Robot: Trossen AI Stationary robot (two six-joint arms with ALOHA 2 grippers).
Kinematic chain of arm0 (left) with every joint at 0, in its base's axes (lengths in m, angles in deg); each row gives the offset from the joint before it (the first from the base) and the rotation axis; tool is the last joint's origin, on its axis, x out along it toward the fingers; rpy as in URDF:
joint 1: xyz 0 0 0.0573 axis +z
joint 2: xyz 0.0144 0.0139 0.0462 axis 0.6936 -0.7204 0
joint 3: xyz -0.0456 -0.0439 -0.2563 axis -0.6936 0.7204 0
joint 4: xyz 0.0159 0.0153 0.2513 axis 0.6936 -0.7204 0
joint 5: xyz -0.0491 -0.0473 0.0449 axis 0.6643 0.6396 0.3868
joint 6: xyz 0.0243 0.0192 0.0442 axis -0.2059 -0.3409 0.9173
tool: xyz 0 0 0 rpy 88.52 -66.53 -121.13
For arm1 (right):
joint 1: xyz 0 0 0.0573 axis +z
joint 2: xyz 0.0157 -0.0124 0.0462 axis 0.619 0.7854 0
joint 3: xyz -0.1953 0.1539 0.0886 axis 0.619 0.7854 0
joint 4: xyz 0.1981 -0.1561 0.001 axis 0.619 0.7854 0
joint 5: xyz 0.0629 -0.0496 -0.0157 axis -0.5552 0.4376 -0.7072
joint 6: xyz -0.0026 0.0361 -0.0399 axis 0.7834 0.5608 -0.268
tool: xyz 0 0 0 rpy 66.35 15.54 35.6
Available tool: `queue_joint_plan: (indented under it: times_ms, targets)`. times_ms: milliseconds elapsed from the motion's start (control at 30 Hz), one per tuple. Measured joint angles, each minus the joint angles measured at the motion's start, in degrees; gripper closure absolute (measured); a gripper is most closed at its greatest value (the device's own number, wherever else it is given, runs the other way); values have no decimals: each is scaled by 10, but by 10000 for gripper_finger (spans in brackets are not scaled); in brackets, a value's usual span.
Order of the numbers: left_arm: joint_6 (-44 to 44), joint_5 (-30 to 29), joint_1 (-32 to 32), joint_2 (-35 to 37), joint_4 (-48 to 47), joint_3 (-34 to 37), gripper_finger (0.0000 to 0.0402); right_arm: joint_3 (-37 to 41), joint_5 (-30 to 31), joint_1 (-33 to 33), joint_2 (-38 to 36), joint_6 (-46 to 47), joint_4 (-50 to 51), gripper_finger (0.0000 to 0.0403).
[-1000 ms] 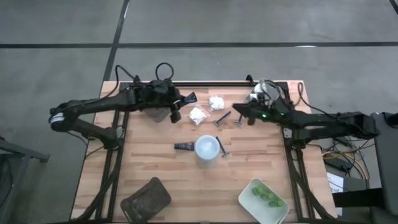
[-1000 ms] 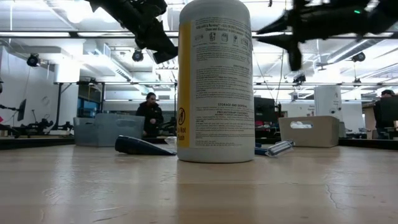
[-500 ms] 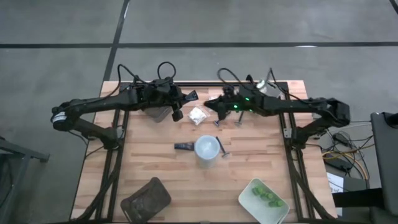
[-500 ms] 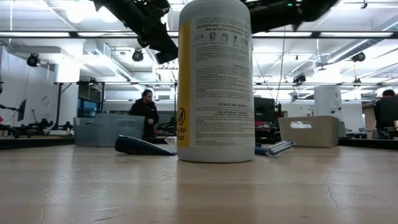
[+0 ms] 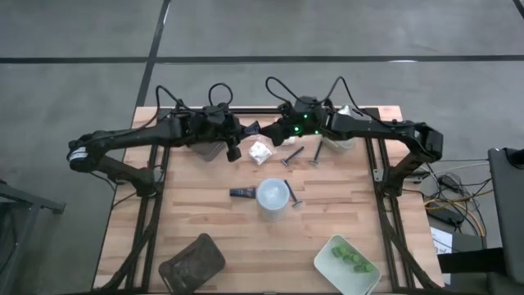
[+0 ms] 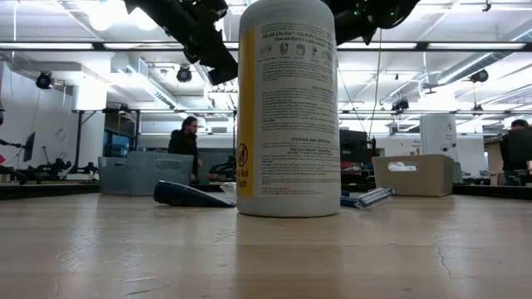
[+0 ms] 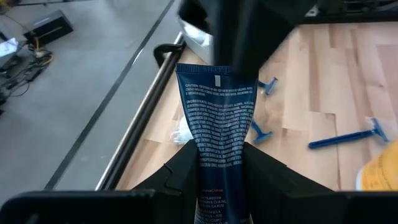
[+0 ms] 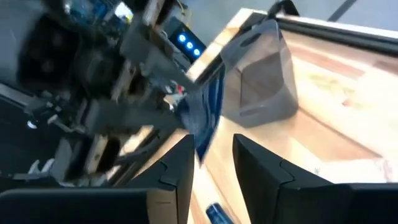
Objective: Pick & Place Travel size toiletries
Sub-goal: Put the blue shave cream into the top black bin
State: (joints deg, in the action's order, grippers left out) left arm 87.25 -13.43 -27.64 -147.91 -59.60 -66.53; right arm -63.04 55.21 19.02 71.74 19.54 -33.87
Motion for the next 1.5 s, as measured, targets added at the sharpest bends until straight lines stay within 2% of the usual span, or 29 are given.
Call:
queue_joint_plan:
  times_ms: [367,500,767,1000,1167,1300,1500]
  targets:
    - [0,-3,-1,0,20,0,294,0,0,1,-2,0,-1,268]
    - [0,-3,-5,0,40,0,294,0,-2,1,-4,-12,-2,294]
    - [0,0,-5,-2,39,0,293,-1,-13,1,-4,-35,-2,385]
    - [-13,12,-5,-9,37,0,293,-1,-16,1,-4,-48,15,393]
    - [-61,39,-5,-11,28,0,292,-1,-20,1,-4,-77,42,394]
    - [-109,63,-5,-11,-6,-5,271,-1,-20,2,-3,-100,56,394]
    - [-121,92,-4,-9,-21,-13,200,1,-5,-1,-2,-116,86,395]
